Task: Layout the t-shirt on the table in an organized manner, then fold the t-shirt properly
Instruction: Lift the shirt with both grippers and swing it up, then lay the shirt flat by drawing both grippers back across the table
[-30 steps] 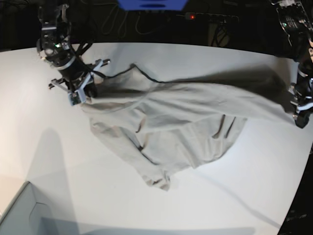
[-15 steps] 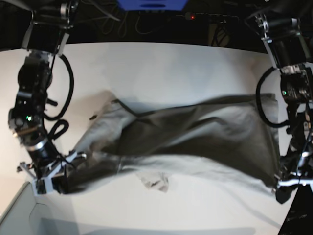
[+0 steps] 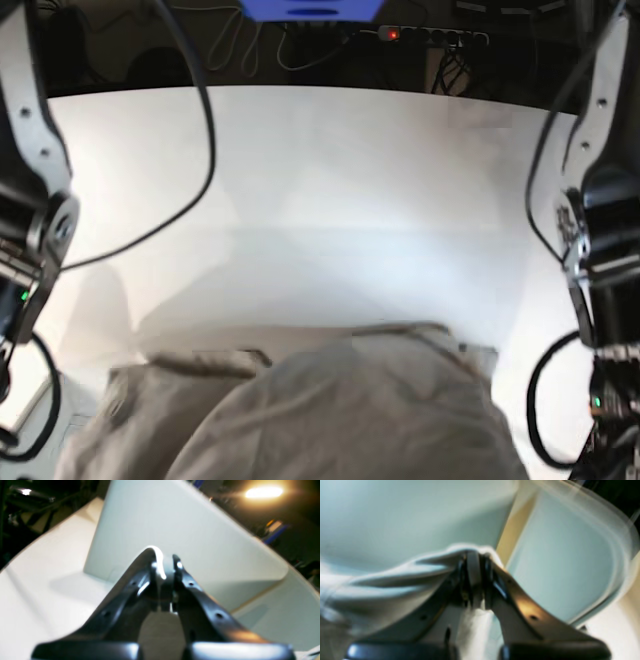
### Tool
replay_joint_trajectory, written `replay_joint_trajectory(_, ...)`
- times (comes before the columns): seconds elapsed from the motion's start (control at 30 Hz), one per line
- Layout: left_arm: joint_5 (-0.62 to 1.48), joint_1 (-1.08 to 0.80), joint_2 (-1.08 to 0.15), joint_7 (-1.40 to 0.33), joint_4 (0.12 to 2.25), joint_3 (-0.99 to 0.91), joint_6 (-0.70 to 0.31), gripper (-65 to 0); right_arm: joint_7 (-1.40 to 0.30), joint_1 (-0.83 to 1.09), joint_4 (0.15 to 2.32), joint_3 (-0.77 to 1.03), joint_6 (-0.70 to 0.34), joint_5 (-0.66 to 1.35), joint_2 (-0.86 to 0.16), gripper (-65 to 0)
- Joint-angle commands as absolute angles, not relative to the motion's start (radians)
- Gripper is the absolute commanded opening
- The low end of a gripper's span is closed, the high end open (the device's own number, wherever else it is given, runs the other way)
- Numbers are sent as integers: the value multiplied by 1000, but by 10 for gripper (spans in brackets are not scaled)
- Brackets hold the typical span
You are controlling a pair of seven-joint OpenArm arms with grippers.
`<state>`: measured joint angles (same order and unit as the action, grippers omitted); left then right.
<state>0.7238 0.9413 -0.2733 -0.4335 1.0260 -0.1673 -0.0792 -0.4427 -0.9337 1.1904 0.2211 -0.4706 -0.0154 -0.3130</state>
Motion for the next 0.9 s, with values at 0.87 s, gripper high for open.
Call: replay_joint_trajectory(0.87,739,426,-288,-409,1282,-401,-91,-650,-367,-160,1793,338,-466,-1,-156,-650)
